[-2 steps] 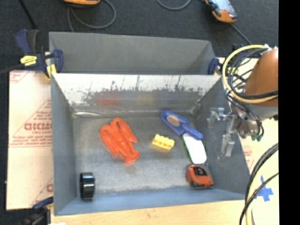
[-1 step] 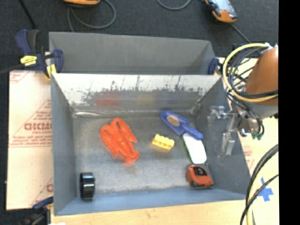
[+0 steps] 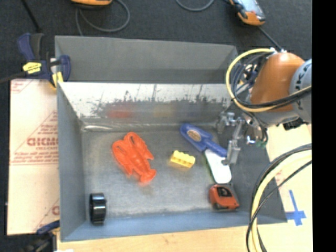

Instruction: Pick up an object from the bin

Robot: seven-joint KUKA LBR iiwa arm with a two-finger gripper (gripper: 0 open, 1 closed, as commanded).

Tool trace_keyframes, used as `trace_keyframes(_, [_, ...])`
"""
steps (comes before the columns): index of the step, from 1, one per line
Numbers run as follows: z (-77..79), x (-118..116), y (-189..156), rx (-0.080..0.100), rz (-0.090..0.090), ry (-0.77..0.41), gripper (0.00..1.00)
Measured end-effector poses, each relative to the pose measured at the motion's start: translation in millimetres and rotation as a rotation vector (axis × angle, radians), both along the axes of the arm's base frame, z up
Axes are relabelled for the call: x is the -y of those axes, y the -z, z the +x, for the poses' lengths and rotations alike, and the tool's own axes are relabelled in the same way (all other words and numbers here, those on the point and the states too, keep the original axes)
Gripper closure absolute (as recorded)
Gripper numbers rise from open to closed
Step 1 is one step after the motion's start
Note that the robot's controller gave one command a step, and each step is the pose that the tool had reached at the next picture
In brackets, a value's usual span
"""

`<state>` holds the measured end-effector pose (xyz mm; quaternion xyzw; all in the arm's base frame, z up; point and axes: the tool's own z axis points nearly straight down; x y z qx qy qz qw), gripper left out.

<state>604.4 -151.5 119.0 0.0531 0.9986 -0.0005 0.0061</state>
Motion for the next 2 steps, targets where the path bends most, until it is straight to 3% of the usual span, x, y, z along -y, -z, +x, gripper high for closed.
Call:
trace_keyframes(1, [7.4, 0, 11, -0.01, 0.003, 0.075, 0.0])
trace_keyframes(2, [24.8, -28, 17, -0.003, 0.002, 0.15, 0.0])
